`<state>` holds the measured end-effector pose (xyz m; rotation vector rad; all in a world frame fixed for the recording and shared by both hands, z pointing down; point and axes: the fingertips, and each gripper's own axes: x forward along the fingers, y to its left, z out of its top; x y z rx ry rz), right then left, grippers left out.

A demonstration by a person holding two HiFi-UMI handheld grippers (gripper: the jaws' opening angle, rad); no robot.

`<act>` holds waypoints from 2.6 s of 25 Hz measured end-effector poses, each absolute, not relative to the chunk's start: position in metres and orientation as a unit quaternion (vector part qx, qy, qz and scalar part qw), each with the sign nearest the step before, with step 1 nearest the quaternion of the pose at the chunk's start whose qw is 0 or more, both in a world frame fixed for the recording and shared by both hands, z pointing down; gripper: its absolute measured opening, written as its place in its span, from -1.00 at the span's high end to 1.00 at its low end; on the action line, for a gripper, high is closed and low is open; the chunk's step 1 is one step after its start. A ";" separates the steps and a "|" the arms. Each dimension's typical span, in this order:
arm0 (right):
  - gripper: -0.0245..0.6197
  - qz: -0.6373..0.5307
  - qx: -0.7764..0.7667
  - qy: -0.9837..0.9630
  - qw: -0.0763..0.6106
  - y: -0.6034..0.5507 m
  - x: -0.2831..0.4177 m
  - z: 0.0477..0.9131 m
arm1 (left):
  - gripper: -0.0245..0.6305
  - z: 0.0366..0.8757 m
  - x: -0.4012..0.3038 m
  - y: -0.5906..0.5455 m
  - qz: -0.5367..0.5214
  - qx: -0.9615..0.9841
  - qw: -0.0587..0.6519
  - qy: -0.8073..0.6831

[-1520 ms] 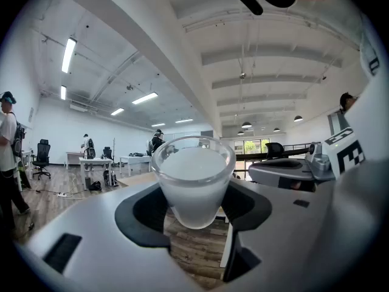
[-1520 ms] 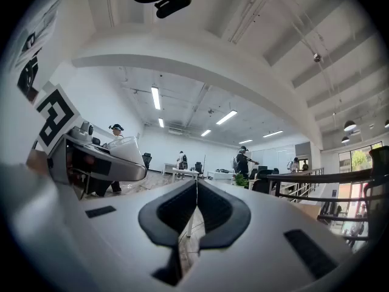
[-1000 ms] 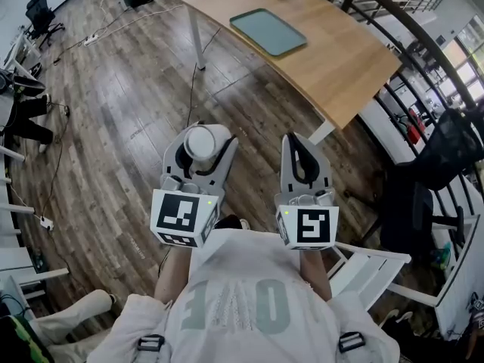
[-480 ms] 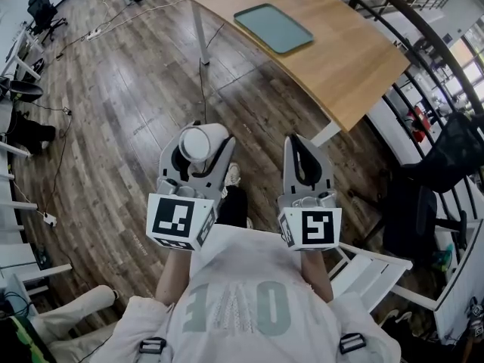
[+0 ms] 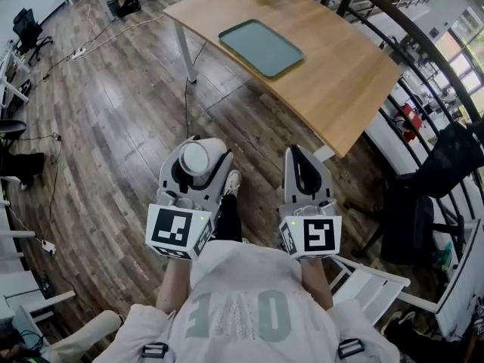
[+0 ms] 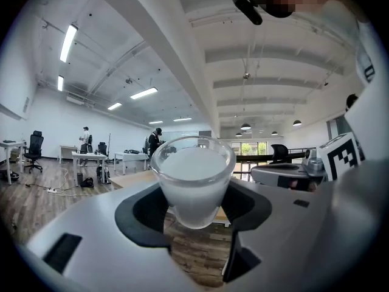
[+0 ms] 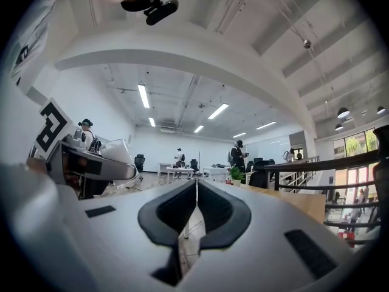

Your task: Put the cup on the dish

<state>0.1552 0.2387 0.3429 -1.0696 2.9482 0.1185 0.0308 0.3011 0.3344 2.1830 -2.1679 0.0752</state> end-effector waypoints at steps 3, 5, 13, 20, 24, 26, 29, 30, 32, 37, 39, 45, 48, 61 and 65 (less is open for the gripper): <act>0.86 0.039 -0.349 0.936 -0.005 0.217 0.140 0.342 | 0.13 0.338 0.012 0.276 0.022 0.711 0.044 -0.701; 0.86 0.036 -0.354 0.934 -0.013 0.203 0.127 0.343 | 0.13 0.338 -0.004 0.261 0.020 0.715 0.051 -0.697; 0.86 0.070 -0.348 0.934 -0.040 0.129 0.068 0.319 | 0.13 0.333 -0.059 0.186 0.003 0.719 0.052 -0.693; 0.86 0.071 -0.334 0.939 -0.038 0.071 -0.003 0.311 | 0.13 0.335 -0.129 0.133 0.014 0.708 0.060 -0.704; 0.86 0.050 -0.332 0.941 -0.046 0.042 -0.036 0.318 | 0.13 0.326 -0.165 0.102 0.009 0.706 0.062 -0.705; 0.86 0.046 -0.335 0.939 -0.055 0.027 -0.046 0.322 | 0.13 0.324 -0.177 0.084 0.007 0.710 0.063 -0.701; 0.86 0.041 -0.347 0.934 -0.066 0.004 -0.051 0.326 | 0.13 0.328 -0.189 0.055 0.007 0.716 0.070 -0.695; 0.86 0.040 -0.353 0.932 -0.071 -0.002 -0.050 0.328 | 0.13 0.330 -0.191 0.048 0.008 0.718 0.075 -0.692; 0.86 0.033 -0.364 0.928 -0.078 -0.014 -0.049 0.329 | 0.13 0.331 -0.193 0.037 0.006 0.723 0.084 -0.685; 0.86 0.027 -0.366 0.926 -0.089 -0.043 -0.058 0.330 | 0.13 0.337 -0.200 0.015 0.002 0.725 0.107 -0.680; 0.86 0.036 -0.362 0.927 -0.087 -0.065 -0.064 0.323 | 0.13 0.336 -0.204 -0.004 0.006 0.723 0.111 -0.682; 0.86 0.026 -0.349 0.934 -0.075 -0.166 -0.071 0.321 | 0.13 0.317 -0.207 -0.091 0.002 0.711 0.117 -0.693; 0.86 0.020 -0.351 0.934 -0.062 -0.204 -0.078 0.320 | 0.13 0.307 -0.215 -0.128 0.005 0.708 0.105 -0.698; 0.86 -0.007 -0.385 0.922 -0.033 -0.290 -0.087 0.323 | 0.13 0.303 -0.243 -0.239 0.051 0.717 0.092 -0.689; 0.86 -0.010 -0.403 0.914 -0.045 -0.298 -0.089 0.325 | 0.13 0.305 -0.240 -0.270 0.057 0.744 0.093 -0.659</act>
